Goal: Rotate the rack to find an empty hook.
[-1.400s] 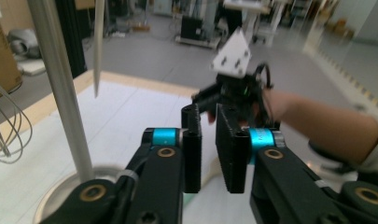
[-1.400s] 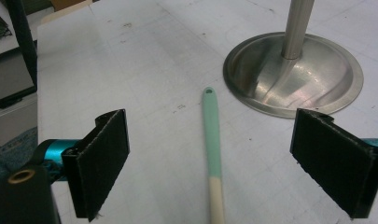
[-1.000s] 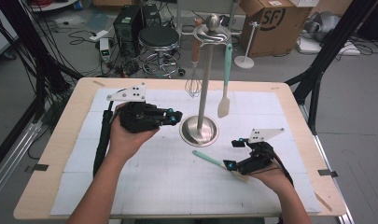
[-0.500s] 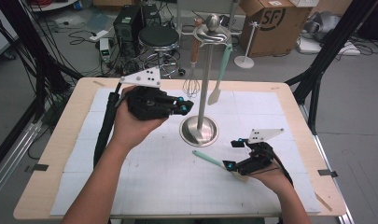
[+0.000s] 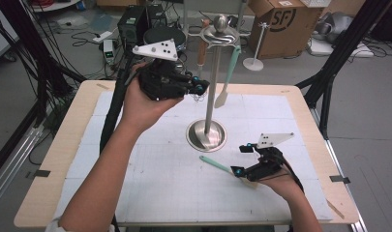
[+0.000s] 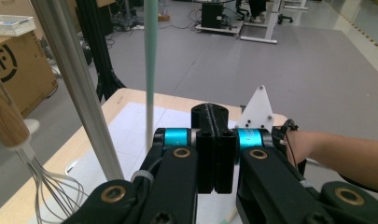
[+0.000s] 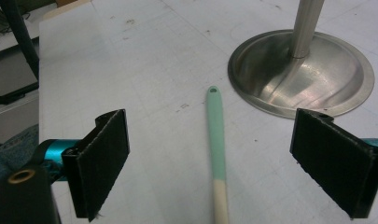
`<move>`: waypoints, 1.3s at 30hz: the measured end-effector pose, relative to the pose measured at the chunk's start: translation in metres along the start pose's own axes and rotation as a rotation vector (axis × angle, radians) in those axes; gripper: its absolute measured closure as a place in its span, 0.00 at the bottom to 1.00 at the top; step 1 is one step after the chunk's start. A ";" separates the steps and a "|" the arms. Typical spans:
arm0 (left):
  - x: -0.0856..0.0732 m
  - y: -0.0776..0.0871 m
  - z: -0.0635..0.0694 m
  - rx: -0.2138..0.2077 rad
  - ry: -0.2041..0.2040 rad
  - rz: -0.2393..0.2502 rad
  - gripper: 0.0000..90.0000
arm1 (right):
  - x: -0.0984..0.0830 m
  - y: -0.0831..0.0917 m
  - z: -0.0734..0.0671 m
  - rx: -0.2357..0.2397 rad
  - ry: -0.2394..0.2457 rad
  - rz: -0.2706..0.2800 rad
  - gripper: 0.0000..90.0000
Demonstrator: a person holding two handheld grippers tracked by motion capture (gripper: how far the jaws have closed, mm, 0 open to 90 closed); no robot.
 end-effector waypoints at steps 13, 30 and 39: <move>0.029 -0.001 -0.016 0.010 0.012 0.046 1.00 | 0.000 0.000 0.000 0.000 0.002 -0.004 0.13; 0.044 0.001 -0.021 0.020 0.018 0.109 1.00 | -0.001 0.000 0.000 -0.001 0.001 -0.004 0.13; 0.045 0.007 -0.035 0.079 0.037 0.123 1.00 | -0.001 -0.001 0.000 0.000 0.002 -0.006 0.13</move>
Point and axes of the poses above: each handheld gripper's, and its own axes: y roughly backward along the jaws, x roughly out of its top, z roughly to its right, the point moved 9 cm from there along -y, roughly forward along the jaws, and after that the axes turned 2 degrees about -y, right-handed, at the moved point
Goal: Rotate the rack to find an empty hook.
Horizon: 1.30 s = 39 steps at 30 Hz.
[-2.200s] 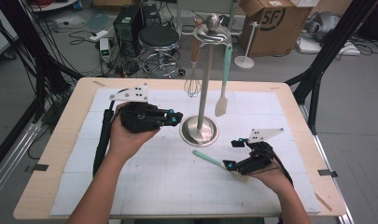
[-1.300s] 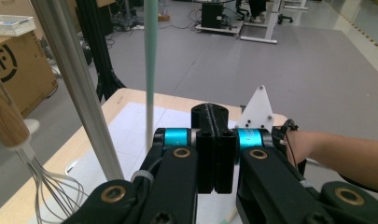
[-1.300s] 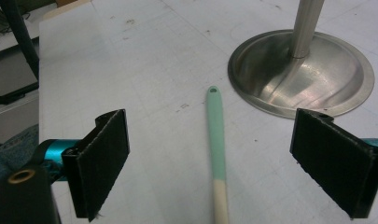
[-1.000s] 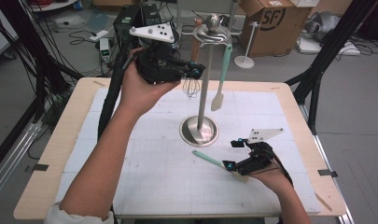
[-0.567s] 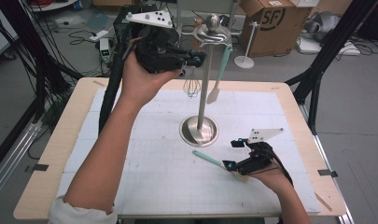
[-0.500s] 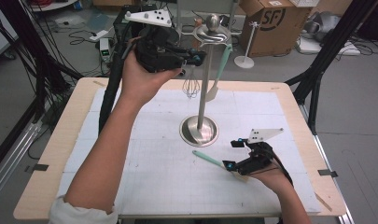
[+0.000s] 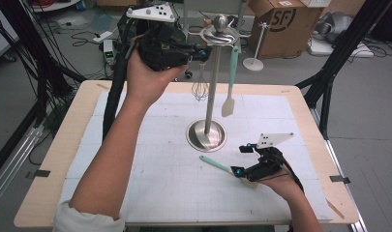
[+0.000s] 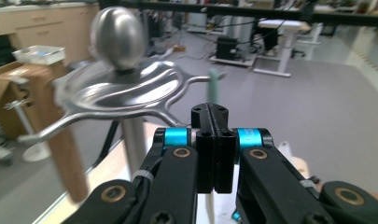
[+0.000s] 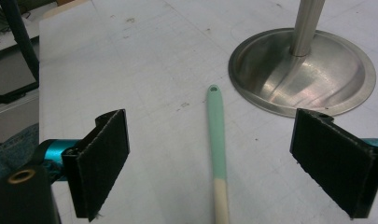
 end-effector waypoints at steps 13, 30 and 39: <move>0.000 0.009 -0.026 0.081 0.049 0.034 1.00 | -0.001 -0.001 0.000 0.003 -0.009 -0.006 0.13; 0.007 0.009 -0.010 0.042 0.039 0.053 1.00 | -0.001 -0.003 0.001 0.006 -0.005 -0.007 0.13; 0.016 0.006 0.018 -0.025 0.011 0.072 1.00 | -0.001 -0.003 -0.001 0.008 0.001 -0.003 0.13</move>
Point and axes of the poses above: each handheld gripper's, and its own axes: y roughly backward along the jaws, x roughly out of its top, z roughly to its right, the point moved 9 cm from there along -y, roughly forward along the jaws, and after that the axes turned 2 degrees about -y, right-handed, at the moved point
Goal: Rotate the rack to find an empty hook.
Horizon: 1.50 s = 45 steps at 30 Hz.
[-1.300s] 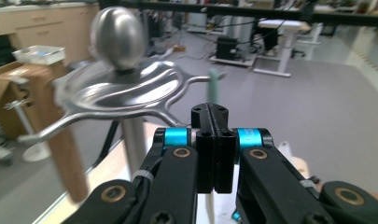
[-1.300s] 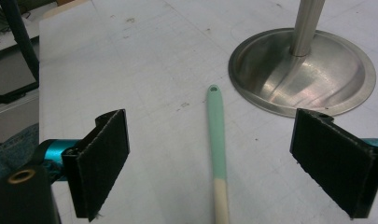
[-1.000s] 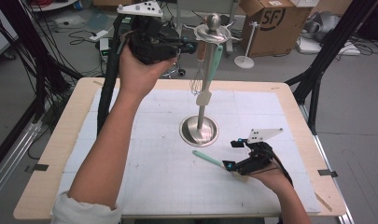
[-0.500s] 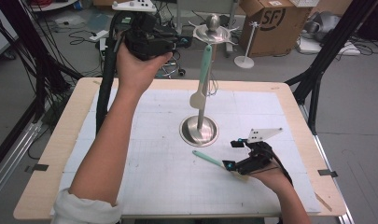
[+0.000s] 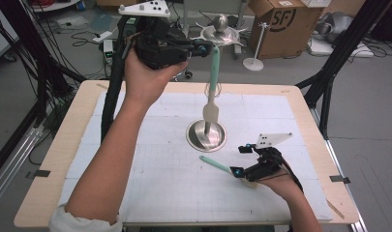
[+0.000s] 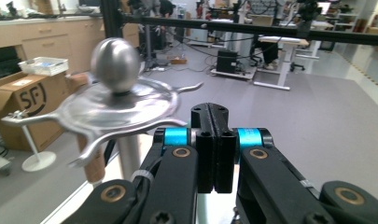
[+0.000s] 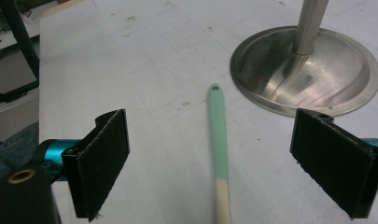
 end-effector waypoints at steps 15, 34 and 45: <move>-0.007 -0.028 0.014 -0.034 -0.021 -0.038 1.00 | 0.000 -0.001 0.000 0.001 0.001 -0.007 0.13; -0.007 -0.007 -0.011 0.072 -0.010 -0.035 1.00 | 0.000 -0.001 0.000 -0.004 0.003 -0.004 0.13; -0.010 -0.003 -0.023 0.115 -0.002 -0.042 1.00 | 0.000 0.000 0.000 0.000 -0.005 -0.004 0.13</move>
Point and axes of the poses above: each handheld gripper's, and its own axes: y roughly backward along the jaws, x roughly out of its top, z roughly to its right, the point moved 9 cm from there along -y, roughly forward along the jaws, and after that the axes turned 2 degrees about -y, right-handed, at the moved point
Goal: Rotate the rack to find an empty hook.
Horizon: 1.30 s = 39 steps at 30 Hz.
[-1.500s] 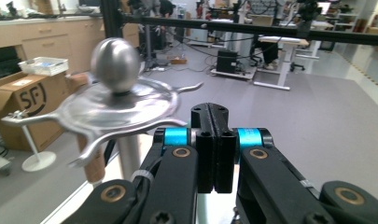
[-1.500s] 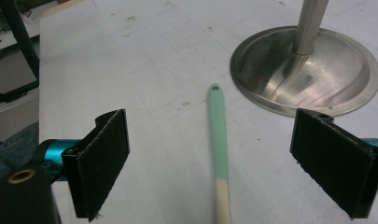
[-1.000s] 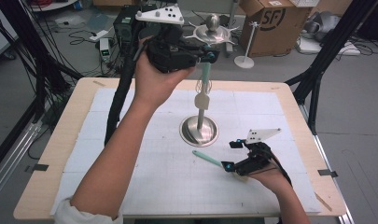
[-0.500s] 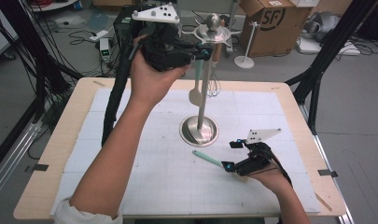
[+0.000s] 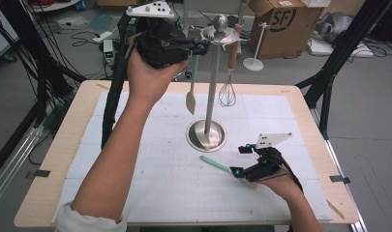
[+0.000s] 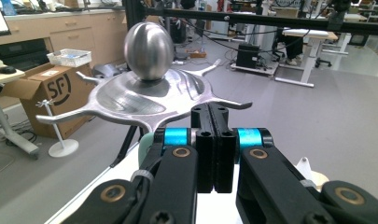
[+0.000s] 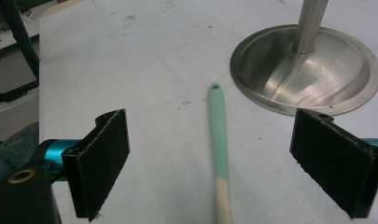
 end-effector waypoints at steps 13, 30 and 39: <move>-0.004 0.002 -0.011 0.028 0.019 -0.015 0.99 | -0.001 0.000 0.001 0.000 -0.006 -0.002 0.13; -0.018 0.011 0.004 -0.048 0.025 0.001 0.86 | 0.000 0.001 0.001 -0.005 0.000 0.002 0.13; -0.041 0.017 0.008 -0.086 0.039 -0.032 0.72 | 0.000 -0.001 0.000 -0.005 -0.001 -0.003 0.13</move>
Point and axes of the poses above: each handheld gripper's, and its own axes: y roughly backward along the jaws, x roughly out of its top, z roughly to its right, the point moved 9 cm from there along -y, roughly forward along the jaws, and after that the axes turned 2 degrees about -y, right-handed, at the moved point
